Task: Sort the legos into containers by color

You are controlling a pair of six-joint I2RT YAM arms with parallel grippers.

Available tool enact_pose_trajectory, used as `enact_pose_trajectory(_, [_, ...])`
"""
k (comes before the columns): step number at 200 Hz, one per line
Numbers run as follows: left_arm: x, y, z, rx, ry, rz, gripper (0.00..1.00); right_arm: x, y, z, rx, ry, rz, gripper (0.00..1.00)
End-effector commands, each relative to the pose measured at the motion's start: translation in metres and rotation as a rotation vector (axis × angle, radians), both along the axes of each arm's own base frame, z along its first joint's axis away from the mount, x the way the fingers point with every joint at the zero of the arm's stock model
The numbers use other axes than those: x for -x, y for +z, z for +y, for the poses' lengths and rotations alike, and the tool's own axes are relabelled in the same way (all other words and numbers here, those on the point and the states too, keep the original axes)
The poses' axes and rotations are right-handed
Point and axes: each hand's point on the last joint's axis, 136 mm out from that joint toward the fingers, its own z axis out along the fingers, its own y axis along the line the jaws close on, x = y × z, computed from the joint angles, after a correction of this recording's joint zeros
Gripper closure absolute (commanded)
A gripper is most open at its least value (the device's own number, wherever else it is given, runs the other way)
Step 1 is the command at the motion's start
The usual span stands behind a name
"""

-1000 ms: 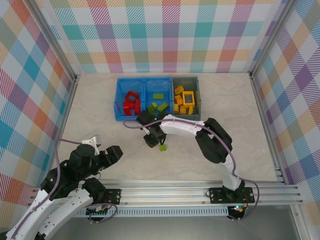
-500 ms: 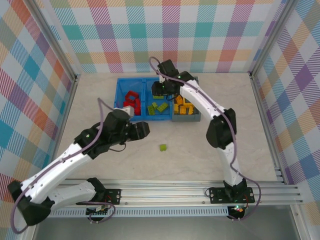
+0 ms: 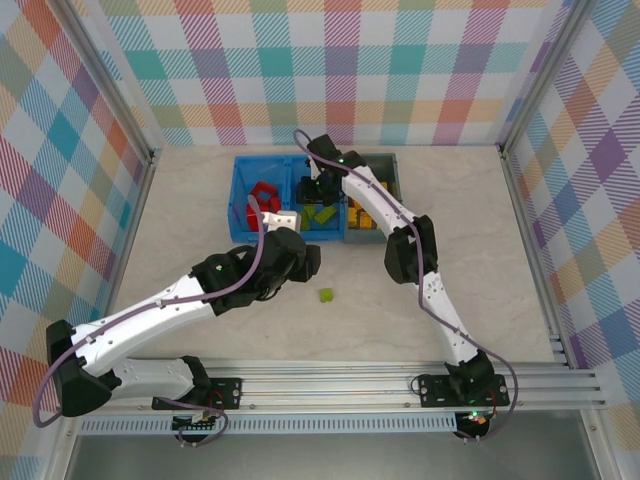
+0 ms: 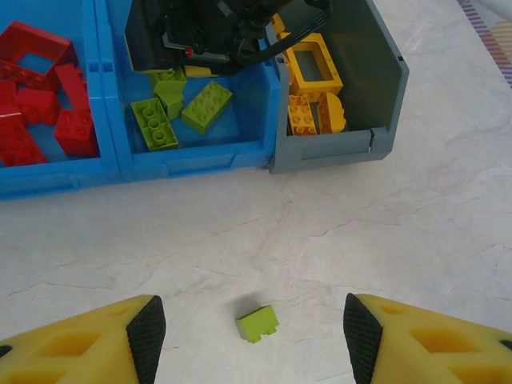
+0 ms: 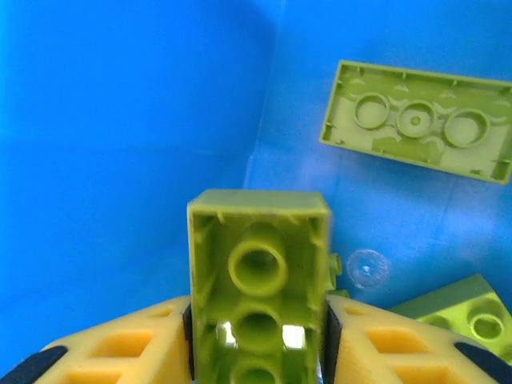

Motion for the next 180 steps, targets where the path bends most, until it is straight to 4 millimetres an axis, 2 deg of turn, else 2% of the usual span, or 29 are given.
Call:
enact_pose_trajectory(1, [-0.003,0.013,0.0,-0.012,0.009,-0.044,0.37,-0.006,0.009,0.009,-0.066,0.026,-0.018,0.54])
enact_pose_trajectory(23, [-0.002,0.011,-0.001,-0.009,0.005,-0.036,0.38,-0.007,0.005,0.014,-0.097,0.024,-0.001,0.48])
enact_pose_trajectory(49, [0.0,0.009,-0.002,-0.006,0.001,-0.027,0.38,-0.006,0.012,0.017,-0.123,0.021,0.002,0.45])
enact_pose_trajectory(74, [0.003,0.007,0.0,-0.004,0.004,-0.022,0.38,-0.005,0.035,0.016,-0.125,0.027,-0.039,0.49])
enact_pose_trajectory(110, [0.008,-0.004,0.004,-0.013,0.004,0.01,0.38,0.0,0.083,0.008,-0.125,0.031,-0.13,0.5])
enact_pose_trajectory(127, [0.012,-0.012,0.003,-0.021,-0.016,0.029,0.36,0.005,0.109,-0.003,-0.111,0.014,-0.173,0.5])
enact_pose_trajectory(147, [0.018,-0.029,0.0,-0.058,-0.06,0.067,0.33,0.018,0.143,-0.023,-0.085,-0.018,-0.231,0.49])
enact_pose_trajectory(164, [0.024,-0.049,-0.01,-0.093,-0.137,0.111,0.32,0.042,0.168,-0.046,-0.067,-0.044,-0.28,0.47])
enact_pose_trajectory(180, [0.032,-0.071,-0.018,-0.143,-0.207,0.17,0.3,0.076,0.18,-0.071,-0.063,-0.068,-0.29,0.45])
